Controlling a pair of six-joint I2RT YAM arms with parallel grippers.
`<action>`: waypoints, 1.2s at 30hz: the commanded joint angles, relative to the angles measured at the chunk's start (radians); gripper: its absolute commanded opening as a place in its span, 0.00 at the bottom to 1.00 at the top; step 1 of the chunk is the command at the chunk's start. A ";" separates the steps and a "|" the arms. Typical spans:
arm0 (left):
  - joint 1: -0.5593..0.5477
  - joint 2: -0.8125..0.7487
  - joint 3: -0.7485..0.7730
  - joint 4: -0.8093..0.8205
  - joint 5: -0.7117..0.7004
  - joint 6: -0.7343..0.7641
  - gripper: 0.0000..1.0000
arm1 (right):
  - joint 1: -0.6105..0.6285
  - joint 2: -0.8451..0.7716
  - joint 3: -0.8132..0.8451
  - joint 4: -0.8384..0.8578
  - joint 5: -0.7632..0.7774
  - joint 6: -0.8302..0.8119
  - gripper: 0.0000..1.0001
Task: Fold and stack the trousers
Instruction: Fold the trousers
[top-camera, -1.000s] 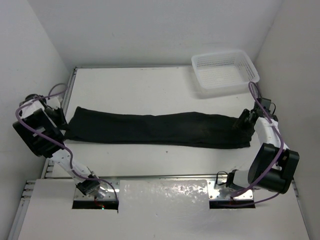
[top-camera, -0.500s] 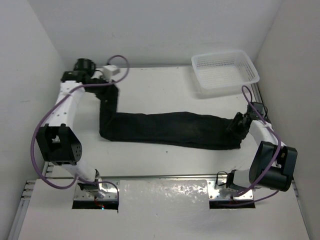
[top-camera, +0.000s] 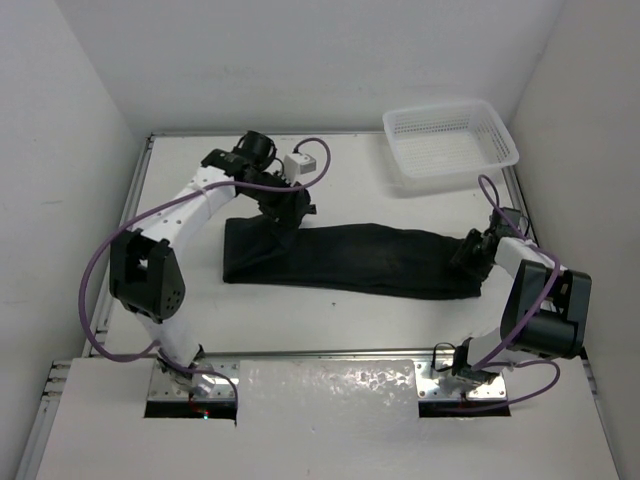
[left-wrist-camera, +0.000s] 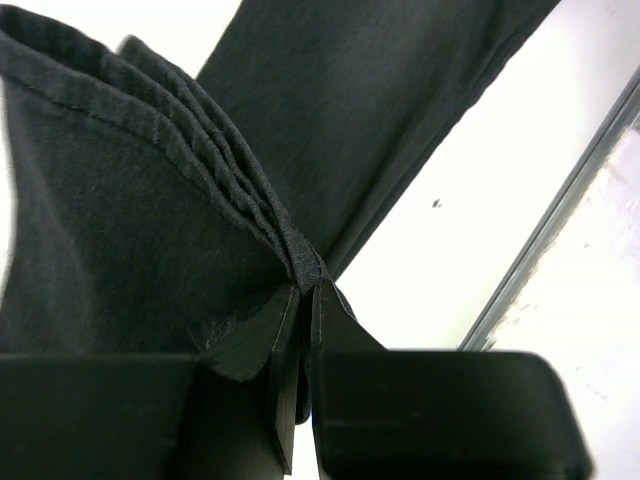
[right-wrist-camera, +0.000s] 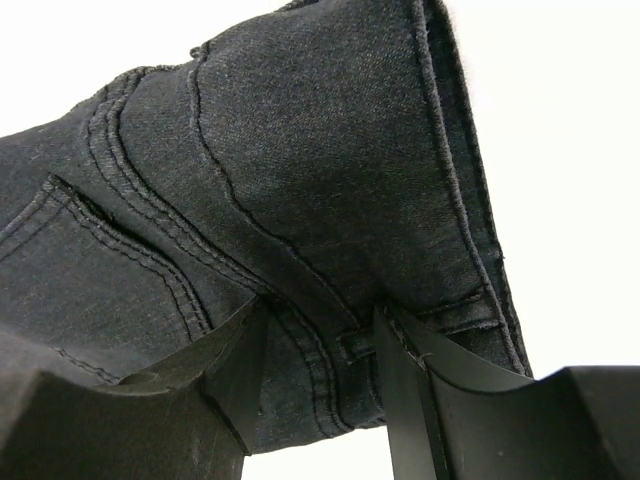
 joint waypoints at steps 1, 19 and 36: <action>-0.056 -0.039 -0.020 0.119 0.007 -0.112 0.00 | 0.002 0.023 -0.010 0.050 -0.029 0.022 0.47; -0.335 0.056 -0.145 0.200 0.139 -0.004 1.00 | 0.052 -0.026 0.069 0.001 -0.043 0.004 0.52; 0.213 -0.181 -0.397 0.297 -0.123 -0.160 0.46 | 0.810 0.054 0.287 0.157 0.078 0.169 0.47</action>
